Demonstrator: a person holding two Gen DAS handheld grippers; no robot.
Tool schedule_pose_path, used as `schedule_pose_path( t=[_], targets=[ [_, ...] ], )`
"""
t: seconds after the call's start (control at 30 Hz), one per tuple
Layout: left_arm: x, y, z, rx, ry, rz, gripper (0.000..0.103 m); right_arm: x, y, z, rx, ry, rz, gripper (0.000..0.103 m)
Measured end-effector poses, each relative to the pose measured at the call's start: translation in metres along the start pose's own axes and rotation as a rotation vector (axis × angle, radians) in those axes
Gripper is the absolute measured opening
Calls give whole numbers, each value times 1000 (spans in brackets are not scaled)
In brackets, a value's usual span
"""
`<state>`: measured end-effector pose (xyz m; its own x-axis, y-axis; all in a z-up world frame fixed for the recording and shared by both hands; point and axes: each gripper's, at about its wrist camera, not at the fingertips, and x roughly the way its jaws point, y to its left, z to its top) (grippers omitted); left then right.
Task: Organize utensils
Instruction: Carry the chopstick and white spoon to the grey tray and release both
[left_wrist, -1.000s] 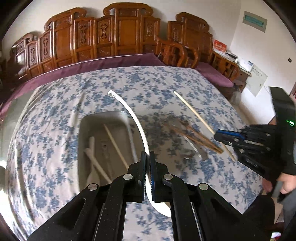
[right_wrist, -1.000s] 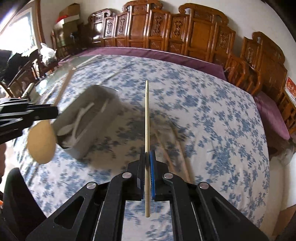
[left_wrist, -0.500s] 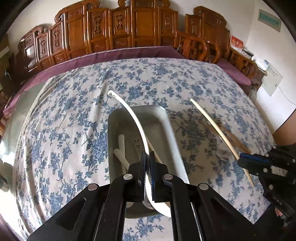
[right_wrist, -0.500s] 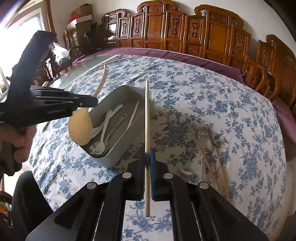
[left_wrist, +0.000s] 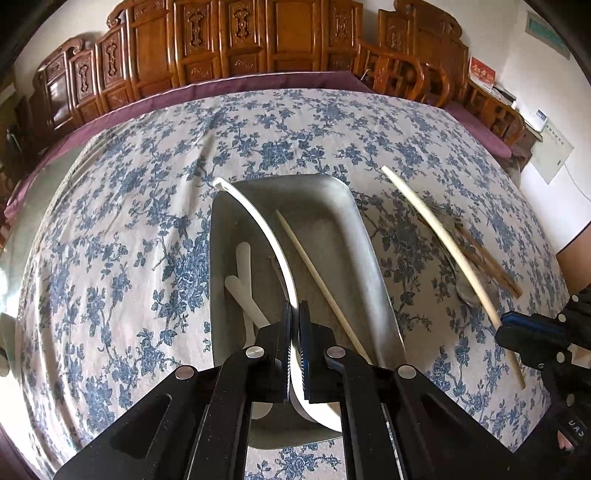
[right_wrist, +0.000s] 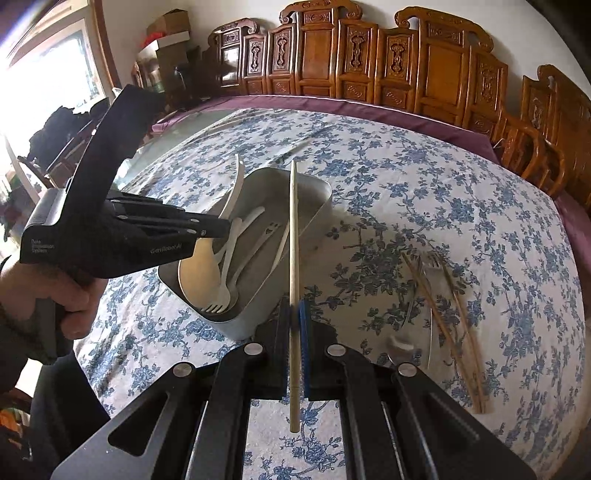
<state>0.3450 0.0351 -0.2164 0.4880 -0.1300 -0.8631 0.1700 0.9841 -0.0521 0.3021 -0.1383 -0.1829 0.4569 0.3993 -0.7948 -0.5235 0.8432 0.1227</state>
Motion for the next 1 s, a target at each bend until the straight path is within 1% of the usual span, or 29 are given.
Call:
schedule_pose_path(
  t=[0.3, 0.43, 0.6, 0.77, 1.0],
  targets=[
    [-8, 7, -8, -8, -15, 0, 4, 0, 2, 1, 8, 8, -9, 6],
    [-21, 12, -12, -11, -33, -4, 4, 0, 7, 4, 7, 12, -11, 6],
    [-43, 21, -18, -20, -68, -14, 8, 1, 18, 13, 11, 2, -2, 6],
    [-59, 40, -27, -40, -90, -7, 8, 12, 32, 24, 24, 6, 11, 6],
    [-78, 64, -38, -52, -114, -2, 8, 37, 47, 40, 42, 26, 4, 6]
  ],
)
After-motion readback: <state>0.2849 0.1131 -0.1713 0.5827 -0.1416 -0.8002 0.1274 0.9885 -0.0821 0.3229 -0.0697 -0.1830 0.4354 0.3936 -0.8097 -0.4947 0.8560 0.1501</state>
